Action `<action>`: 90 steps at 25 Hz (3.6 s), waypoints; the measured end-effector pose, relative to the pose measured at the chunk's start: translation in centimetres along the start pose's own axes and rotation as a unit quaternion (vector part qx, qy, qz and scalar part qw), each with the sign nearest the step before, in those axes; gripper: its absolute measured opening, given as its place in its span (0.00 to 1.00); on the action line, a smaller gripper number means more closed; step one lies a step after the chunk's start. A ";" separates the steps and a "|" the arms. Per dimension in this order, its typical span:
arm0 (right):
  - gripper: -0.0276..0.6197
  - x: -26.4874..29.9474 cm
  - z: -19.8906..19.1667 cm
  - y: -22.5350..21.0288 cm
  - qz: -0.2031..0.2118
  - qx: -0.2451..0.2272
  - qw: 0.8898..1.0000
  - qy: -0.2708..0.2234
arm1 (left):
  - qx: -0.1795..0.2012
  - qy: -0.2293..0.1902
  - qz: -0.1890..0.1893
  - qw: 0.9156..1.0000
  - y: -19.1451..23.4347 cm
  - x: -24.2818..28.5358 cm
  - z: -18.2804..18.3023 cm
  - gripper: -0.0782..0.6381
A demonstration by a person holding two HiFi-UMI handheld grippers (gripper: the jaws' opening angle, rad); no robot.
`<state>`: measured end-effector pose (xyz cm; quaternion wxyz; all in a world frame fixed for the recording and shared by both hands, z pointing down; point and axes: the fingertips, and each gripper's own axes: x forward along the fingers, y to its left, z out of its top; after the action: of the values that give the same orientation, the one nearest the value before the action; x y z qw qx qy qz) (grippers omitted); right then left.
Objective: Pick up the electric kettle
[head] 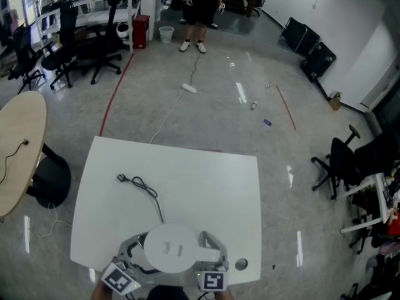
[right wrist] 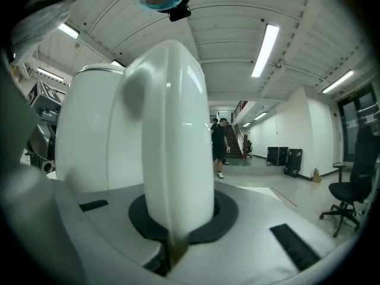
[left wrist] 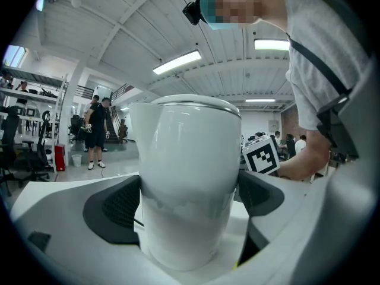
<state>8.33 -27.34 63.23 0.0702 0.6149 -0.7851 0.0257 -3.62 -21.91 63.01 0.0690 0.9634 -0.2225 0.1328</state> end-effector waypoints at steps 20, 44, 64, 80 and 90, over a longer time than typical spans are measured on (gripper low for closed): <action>0.04 -0.2 0.5 0.0 0.033 0.039 0.998 -0.035 | 0.001 -0.003 0.007 1.000 -0.1 0.2 0.1 0.82; 0.05 -0.7 1.7 0.4 0.036 0.035 0.997 -0.063 | 0.012 0.005 0.016 1.000 -0.3 -0.5 0.7 0.82; 0.05 -1.7 5.5 0.2 0.039 0.028 0.995 -0.087 | 0.034 -0.010 0.012 0.999 -0.7 -1.4 4.4 0.82; 0.05 -3.3 9.2 -0.8 0.039 0.028 0.993 -0.106 | 0.055 -0.029 0.017 0.998 -2.0 -1.7 8.7 0.82; 0.05 -4.3 12.2 -1.0 0.041 0.027 0.992 -0.119 | 0.078 -0.040 0.018 0.996 -2.7 -2.5 11.6 0.82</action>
<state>9.30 -25.01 50.55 -0.0412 0.5829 -0.8112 -0.0237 -1.97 -20.65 51.03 -0.0172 0.9662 -0.2312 0.1127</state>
